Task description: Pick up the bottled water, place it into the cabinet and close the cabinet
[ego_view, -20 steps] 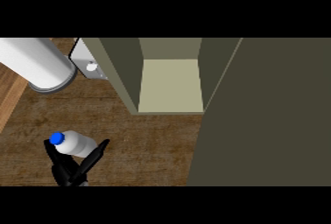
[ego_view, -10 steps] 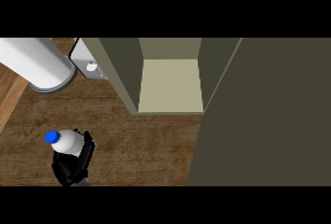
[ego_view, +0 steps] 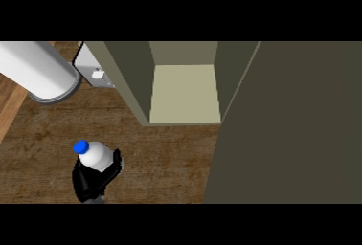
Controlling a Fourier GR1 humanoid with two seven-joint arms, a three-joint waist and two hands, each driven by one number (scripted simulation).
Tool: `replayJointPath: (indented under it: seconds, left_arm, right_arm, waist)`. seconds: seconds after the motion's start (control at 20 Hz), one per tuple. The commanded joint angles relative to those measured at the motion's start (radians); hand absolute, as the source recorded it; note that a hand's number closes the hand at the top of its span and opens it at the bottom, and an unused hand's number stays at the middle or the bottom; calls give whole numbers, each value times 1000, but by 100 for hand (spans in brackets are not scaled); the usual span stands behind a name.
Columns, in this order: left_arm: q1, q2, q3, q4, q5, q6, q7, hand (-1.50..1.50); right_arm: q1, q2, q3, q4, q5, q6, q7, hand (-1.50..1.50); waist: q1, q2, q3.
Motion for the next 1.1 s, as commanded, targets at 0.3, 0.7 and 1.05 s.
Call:
replayJointPath:
  seconds: [0.3,0.7,1.05]
  left_arm:
    - [56,59,-196,-122,-121,-239,58,150]
    - [78,83,-226,-269,-157,-220,177,150]
    - [111,29,-276,-444,-161,-149,307,150]
  right_arm:
    - [12,-21,56,-118,138,-23,88,-150]
    - [-43,-18,-37,-118,58,3,141,-150]
    - [10,-22,34,-110,111,-32,94,-150]
  waist:
    - [17,-2,1]
    - [21,1,1]
    - [17,0,1]
